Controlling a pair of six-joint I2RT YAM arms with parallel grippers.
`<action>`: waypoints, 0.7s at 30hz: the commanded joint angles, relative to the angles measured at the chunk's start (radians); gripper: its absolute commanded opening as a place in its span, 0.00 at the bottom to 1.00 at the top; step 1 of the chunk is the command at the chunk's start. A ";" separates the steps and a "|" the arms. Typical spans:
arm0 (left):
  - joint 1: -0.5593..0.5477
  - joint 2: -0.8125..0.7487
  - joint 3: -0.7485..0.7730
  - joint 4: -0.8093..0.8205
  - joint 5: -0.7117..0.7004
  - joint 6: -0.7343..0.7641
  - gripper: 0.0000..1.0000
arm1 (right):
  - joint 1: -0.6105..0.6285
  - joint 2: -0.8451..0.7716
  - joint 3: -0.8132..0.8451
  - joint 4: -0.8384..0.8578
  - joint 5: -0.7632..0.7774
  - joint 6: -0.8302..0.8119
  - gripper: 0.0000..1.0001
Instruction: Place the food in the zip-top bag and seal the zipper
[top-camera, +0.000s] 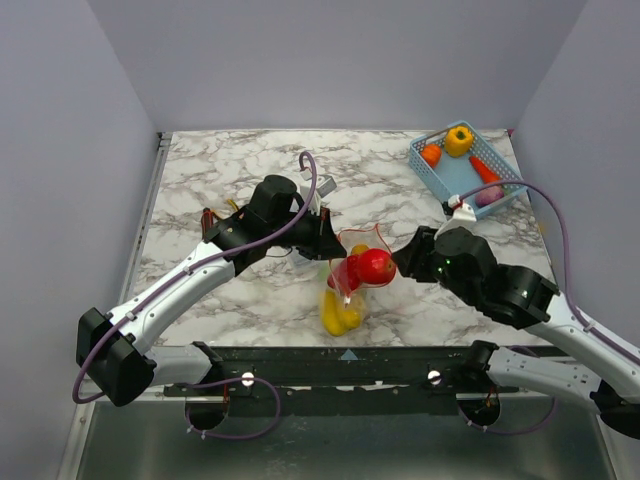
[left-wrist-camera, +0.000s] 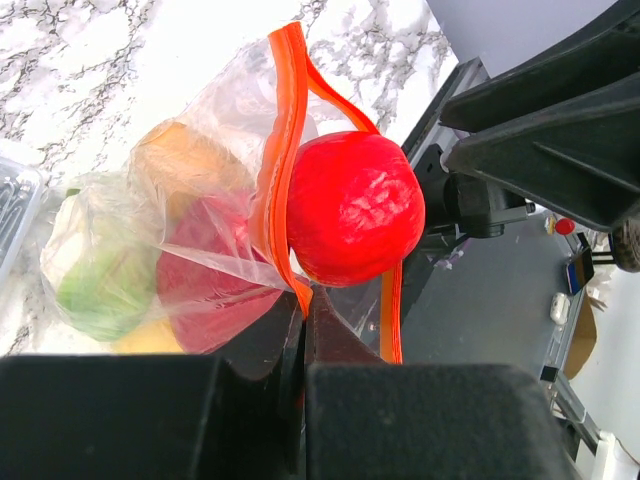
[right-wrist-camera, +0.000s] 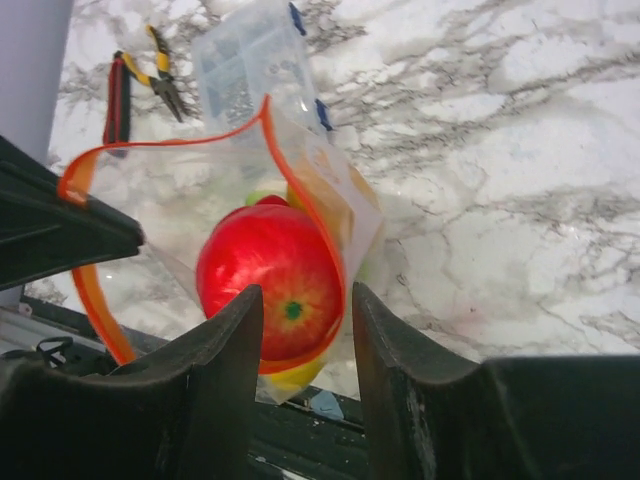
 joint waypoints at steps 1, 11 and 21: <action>-0.003 -0.010 -0.002 0.060 0.034 -0.008 0.00 | 0.001 -0.013 -0.051 -0.103 0.079 0.075 0.41; -0.003 -0.002 -0.001 0.058 0.033 -0.008 0.00 | 0.001 0.045 -0.135 0.064 -0.157 -0.029 0.35; -0.003 0.013 0.001 0.058 0.046 -0.008 0.00 | 0.000 0.173 -0.117 0.221 -0.120 -0.044 0.26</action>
